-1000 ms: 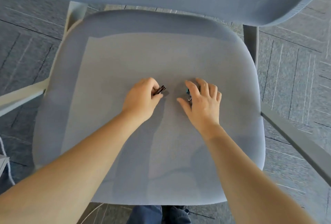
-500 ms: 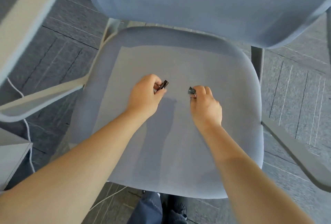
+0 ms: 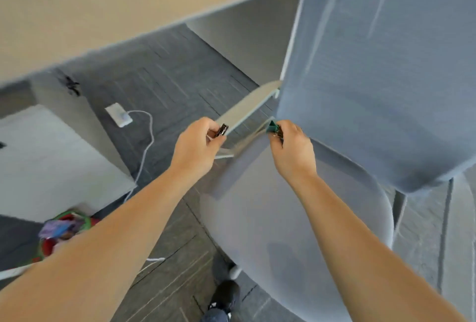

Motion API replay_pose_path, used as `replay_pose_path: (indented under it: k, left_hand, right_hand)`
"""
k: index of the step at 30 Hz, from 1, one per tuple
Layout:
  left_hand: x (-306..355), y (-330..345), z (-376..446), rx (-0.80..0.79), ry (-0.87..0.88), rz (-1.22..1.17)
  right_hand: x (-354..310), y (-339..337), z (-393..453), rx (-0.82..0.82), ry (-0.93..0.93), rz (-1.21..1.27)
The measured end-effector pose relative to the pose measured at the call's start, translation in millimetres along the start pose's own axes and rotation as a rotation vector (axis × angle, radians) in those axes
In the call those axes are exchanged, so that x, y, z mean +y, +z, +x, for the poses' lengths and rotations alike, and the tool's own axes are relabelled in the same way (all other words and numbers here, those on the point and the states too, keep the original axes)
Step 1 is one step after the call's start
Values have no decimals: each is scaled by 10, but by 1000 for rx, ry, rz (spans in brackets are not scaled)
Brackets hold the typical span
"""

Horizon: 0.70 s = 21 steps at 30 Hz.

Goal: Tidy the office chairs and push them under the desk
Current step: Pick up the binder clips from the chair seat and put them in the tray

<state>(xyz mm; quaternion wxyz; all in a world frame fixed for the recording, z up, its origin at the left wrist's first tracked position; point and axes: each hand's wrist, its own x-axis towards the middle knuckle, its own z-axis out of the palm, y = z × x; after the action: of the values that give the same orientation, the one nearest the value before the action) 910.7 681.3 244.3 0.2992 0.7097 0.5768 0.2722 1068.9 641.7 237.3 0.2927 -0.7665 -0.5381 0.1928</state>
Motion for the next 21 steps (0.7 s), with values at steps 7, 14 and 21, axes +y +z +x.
replay_pose_path:
  k: [7, 14, 21]
  left_hand:
    - [-286, -1527, -625, 250, -144, -16]
    - [-933, -2723, -1279, 476, -324, 18]
    - [-1752, -3862, -1723, 620, -467, 64]
  right_hand:
    - [-1379, 208, -335, -134, -278, 60]
    - [-2614, 851, -769, -300, -522, 125]
    - [-3896, 1706, -1152, -401, -684, 186]
